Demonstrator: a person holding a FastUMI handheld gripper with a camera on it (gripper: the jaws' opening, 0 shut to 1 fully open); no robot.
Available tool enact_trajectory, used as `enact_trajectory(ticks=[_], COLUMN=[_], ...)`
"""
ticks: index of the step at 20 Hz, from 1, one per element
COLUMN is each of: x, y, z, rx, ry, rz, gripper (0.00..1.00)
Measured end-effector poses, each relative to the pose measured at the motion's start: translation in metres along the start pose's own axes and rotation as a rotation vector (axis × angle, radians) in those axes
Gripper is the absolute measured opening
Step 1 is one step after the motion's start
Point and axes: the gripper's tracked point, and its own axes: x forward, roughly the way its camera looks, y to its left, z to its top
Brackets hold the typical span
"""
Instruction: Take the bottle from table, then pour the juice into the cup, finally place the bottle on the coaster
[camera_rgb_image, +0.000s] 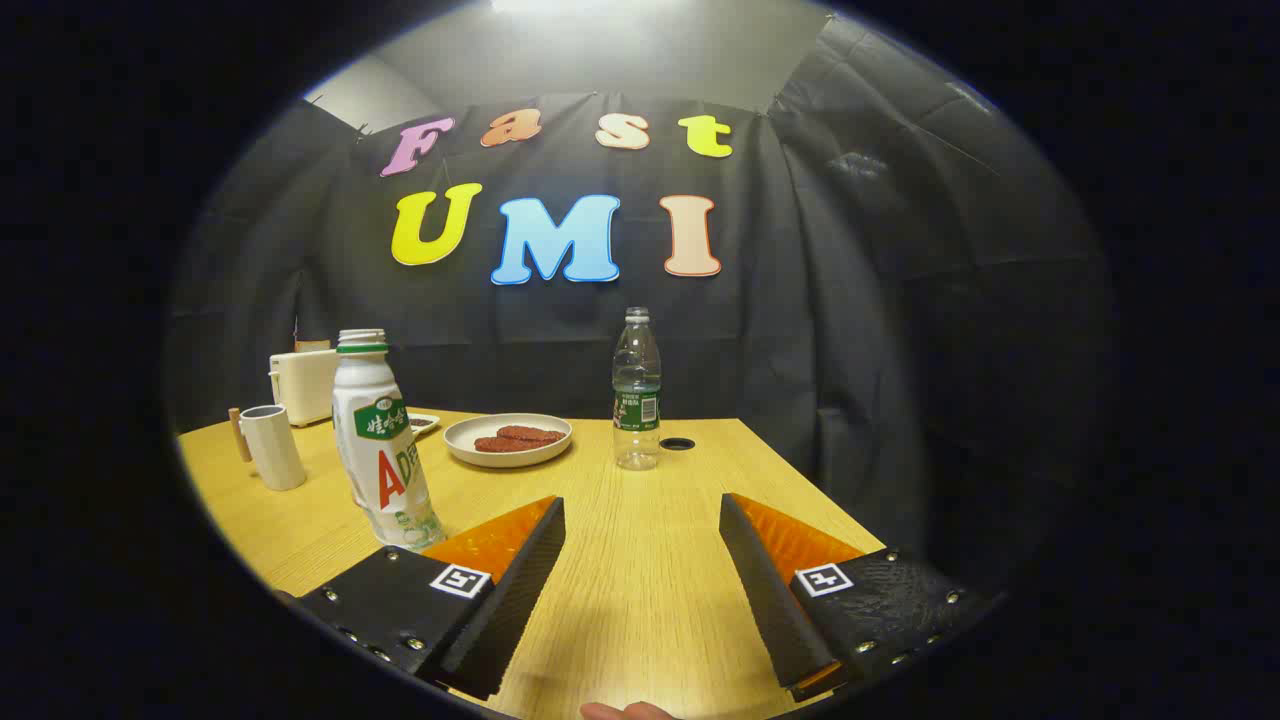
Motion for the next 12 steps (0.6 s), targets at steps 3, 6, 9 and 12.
enact_trajectory(ticks=[3,6,9,12], x=[0.007,0.000,-0.009,-0.013], y=[0.006,0.023,0.056,0.066], z=[0.027,0.062,0.077,0.089], rx=[-0.004,0.021,0.077,0.057], ry=[-0.034,-0.062,-0.029,-0.015], rz=[-0.005,-0.021,0.021,0.012], gripper=[0.96,0.95,0.95,0.95])
